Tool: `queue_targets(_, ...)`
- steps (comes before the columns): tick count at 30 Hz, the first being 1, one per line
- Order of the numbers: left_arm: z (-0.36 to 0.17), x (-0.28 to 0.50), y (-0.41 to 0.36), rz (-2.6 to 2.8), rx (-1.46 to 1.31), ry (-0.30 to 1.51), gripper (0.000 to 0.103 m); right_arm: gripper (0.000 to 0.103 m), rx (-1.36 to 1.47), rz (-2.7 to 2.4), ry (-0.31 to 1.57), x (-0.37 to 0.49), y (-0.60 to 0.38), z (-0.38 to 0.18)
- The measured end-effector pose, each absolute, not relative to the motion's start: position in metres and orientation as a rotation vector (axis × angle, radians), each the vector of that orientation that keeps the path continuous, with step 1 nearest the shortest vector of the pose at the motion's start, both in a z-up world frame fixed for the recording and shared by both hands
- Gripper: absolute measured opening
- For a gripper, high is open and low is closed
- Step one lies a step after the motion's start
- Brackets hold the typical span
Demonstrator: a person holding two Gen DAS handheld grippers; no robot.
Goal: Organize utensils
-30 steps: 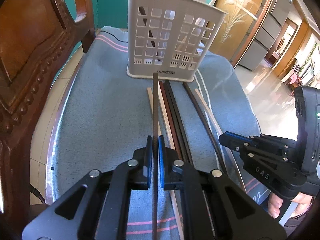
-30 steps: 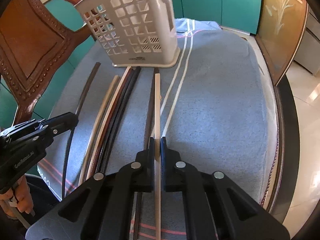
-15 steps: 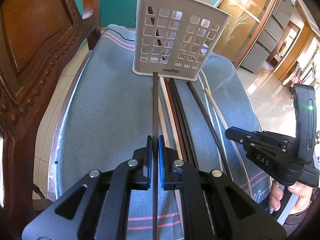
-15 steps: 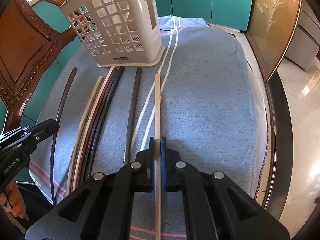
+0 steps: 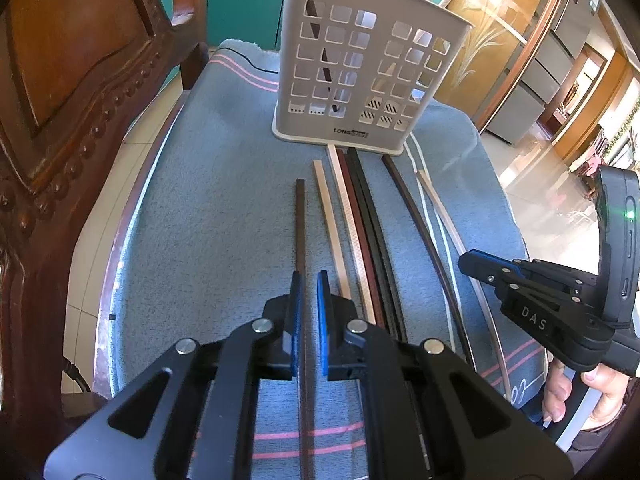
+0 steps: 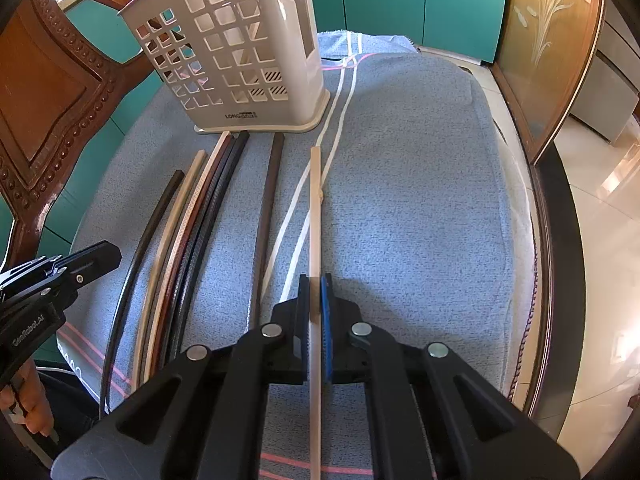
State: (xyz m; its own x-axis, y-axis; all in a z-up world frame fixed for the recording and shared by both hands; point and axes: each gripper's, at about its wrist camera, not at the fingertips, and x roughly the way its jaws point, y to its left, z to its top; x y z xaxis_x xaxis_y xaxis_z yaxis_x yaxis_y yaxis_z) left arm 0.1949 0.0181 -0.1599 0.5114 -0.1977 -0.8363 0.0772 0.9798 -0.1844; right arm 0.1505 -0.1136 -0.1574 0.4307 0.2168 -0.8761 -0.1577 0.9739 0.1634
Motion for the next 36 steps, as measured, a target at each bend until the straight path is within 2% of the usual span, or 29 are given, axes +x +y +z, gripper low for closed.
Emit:
queue_targets(22,-0.162,0.195,0.023,-0.135,-0.132,1.015,0.038,0.006,0.048,0.233,1.102,0.149,-0.113,-0.157)
queue_targets(36,-0.175,0.206,0.017,-0.102,-0.107,1.04,0.038,0.006,0.041,0.265,1.104,0.146,-0.111,-0.155)
